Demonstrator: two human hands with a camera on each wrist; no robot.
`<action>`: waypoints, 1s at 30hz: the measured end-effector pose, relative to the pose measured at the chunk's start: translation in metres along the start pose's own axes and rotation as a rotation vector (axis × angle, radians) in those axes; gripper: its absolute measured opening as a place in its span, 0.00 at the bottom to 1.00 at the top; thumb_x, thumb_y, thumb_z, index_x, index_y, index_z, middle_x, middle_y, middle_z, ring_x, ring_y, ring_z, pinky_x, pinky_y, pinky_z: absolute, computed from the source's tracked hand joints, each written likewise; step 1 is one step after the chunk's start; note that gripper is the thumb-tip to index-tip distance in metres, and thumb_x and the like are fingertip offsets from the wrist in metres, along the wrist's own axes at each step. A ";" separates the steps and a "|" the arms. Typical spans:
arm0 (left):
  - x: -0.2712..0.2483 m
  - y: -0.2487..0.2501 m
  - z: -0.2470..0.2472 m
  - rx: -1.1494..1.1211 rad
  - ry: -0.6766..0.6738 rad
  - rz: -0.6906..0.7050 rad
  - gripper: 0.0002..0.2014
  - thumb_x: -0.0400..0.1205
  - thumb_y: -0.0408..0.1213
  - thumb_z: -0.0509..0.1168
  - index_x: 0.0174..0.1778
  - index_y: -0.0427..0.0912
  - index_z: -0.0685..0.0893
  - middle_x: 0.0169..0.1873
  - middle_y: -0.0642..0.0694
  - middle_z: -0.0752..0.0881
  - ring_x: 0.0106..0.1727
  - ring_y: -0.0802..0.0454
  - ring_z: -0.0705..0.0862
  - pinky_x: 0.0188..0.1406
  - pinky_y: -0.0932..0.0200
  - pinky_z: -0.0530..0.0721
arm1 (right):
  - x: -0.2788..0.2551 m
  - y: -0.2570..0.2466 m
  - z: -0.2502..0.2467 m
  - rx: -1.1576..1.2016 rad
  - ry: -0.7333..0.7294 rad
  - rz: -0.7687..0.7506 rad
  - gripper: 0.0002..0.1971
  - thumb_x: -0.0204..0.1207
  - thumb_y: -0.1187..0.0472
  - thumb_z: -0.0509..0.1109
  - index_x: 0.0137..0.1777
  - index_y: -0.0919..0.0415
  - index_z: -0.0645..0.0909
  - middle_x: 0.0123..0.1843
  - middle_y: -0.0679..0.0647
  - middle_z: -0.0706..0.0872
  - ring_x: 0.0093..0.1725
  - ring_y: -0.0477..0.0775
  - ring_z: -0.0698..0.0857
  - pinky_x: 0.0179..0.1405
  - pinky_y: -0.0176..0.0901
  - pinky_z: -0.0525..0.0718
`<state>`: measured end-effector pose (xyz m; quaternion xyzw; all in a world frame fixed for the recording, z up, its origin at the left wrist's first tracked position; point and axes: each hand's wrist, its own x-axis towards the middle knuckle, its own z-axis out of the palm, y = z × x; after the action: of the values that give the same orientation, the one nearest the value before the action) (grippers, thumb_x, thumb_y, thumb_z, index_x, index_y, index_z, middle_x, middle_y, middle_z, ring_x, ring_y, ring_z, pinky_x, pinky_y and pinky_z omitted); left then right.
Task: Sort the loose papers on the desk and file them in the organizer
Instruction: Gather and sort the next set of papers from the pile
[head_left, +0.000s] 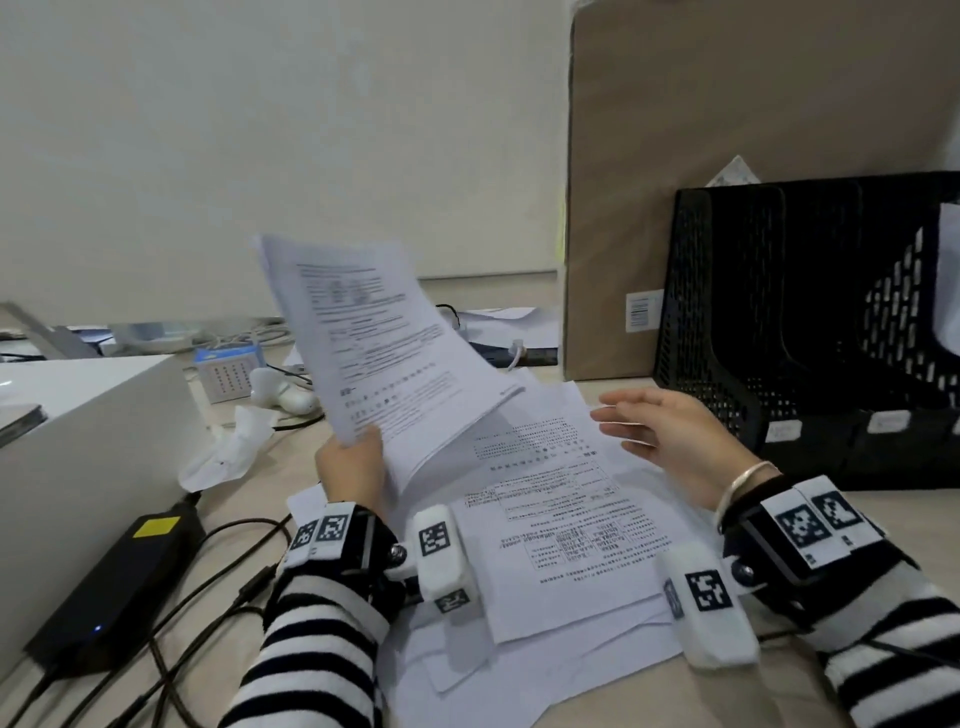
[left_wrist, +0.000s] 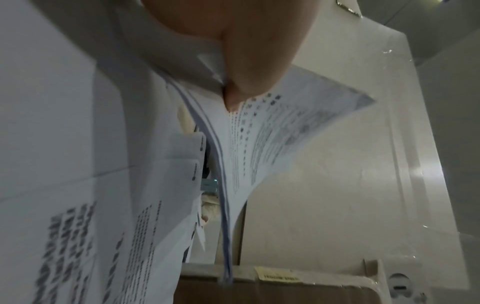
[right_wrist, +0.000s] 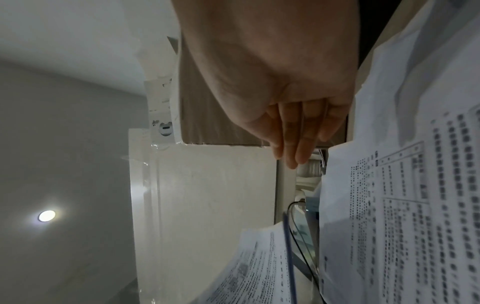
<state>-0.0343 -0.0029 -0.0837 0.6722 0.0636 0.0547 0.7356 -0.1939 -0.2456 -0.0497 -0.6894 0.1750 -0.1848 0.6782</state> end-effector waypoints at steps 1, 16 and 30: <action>0.003 -0.001 -0.002 0.021 0.054 0.003 0.15 0.79 0.32 0.67 0.60 0.30 0.83 0.55 0.39 0.86 0.55 0.42 0.85 0.56 0.54 0.81 | 0.004 -0.004 0.003 -0.042 -0.023 0.026 0.09 0.82 0.66 0.63 0.54 0.60 0.84 0.51 0.54 0.91 0.50 0.50 0.88 0.52 0.42 0.80; 0.013 -0.006 -0.005 -0.078 0.126 -0.028 0.15 0.83 0.30 0.64 0.64 0.26 0.81 0.59 0.35 0.86 0.57 0.39 0.85 0.56 0.52 0.81 | 0.134 -0.033 0.118 -1.516 -0.485 -0.066 0.36 0.68 0.50 0.80 0.74 0.57 0.71 0.71 0.51 0.78 0.68 0.55 0.78 0.64 0.44 0.74; -0.001 0.011 -0.010 -0.205 0.156 0.056 0.17 0.85 0.27 0.61 0.70 0.30 0.74 0.65 0.35 0.82 0.64 0.42 0.81 0.55 0.64 0.75 | 0.115 -0.080 -0.009 -0.726 0.562 -0.169 0.04 0.75 0.69 0.66 0.47 0.69 0.80 0.54 0.69 0.87 0.24 0.46 0.88 0.22 0.35 0.83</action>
<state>-0.0372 0.0072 -0.0739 0.5889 0.0960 0.1336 0.7913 -0.0986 -0.3088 0.0326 -0.8172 0.3485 -0.3456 0.3021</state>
